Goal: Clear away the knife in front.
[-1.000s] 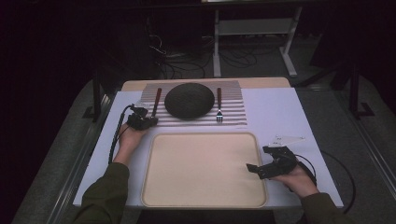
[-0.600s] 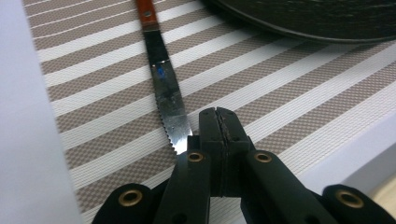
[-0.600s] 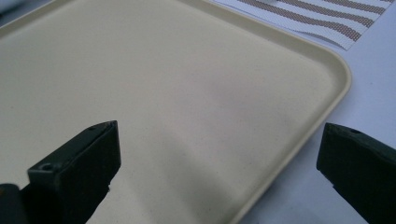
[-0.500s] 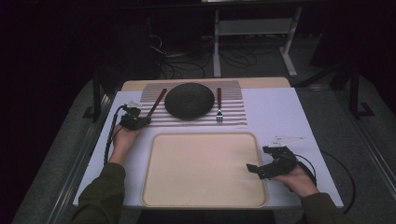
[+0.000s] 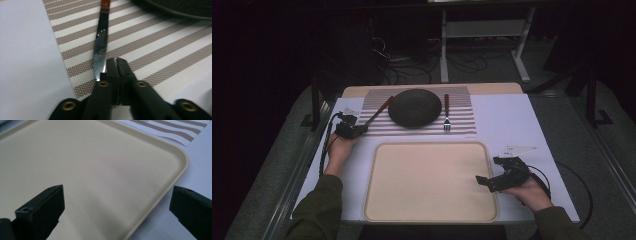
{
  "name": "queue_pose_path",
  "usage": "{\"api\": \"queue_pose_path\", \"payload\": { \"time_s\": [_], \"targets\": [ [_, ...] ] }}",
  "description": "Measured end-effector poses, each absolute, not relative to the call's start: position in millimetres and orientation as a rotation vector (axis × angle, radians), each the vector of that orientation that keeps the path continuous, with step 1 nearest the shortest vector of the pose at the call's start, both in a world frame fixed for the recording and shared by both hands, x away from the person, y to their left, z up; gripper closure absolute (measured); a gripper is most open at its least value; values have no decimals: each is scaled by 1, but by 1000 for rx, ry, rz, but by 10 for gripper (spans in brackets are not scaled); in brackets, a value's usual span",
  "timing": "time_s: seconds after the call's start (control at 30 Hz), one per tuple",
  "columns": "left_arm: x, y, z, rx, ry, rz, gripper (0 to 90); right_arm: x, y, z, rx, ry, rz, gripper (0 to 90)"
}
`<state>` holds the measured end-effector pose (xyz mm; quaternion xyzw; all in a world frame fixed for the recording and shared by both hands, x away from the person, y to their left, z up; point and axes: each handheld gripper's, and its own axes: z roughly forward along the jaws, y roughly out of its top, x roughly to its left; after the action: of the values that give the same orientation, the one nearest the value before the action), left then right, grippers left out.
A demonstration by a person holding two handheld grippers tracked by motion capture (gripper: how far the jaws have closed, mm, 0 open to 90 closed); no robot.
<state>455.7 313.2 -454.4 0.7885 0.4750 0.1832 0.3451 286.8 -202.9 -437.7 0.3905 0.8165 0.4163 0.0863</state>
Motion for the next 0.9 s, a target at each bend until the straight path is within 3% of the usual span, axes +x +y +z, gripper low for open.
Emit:
{"api": "queue_pose_path", "payload": {
  "time_s": [0.07,0.1,0.2,0.5,0.9],
  "targets": [
    [453,312,-451,2047,1215,458,804,287,-203,-438,1165,2432,1243,0],
    [446,308,-442,2056,1178,454,724,287,-204,-437,1169,2430,1246,0],
    [434,304,-431,2066,1113,423,625,287,-204,-437,1173,2427,1251,0],
    [401,298,-417,2063,995,368,393,287,-204,-437,1166,2428,1252,0],
    [350,293,-421,2106,899,359,167,287,-204,-437,1160,2434,1250,0]
  ]
}}
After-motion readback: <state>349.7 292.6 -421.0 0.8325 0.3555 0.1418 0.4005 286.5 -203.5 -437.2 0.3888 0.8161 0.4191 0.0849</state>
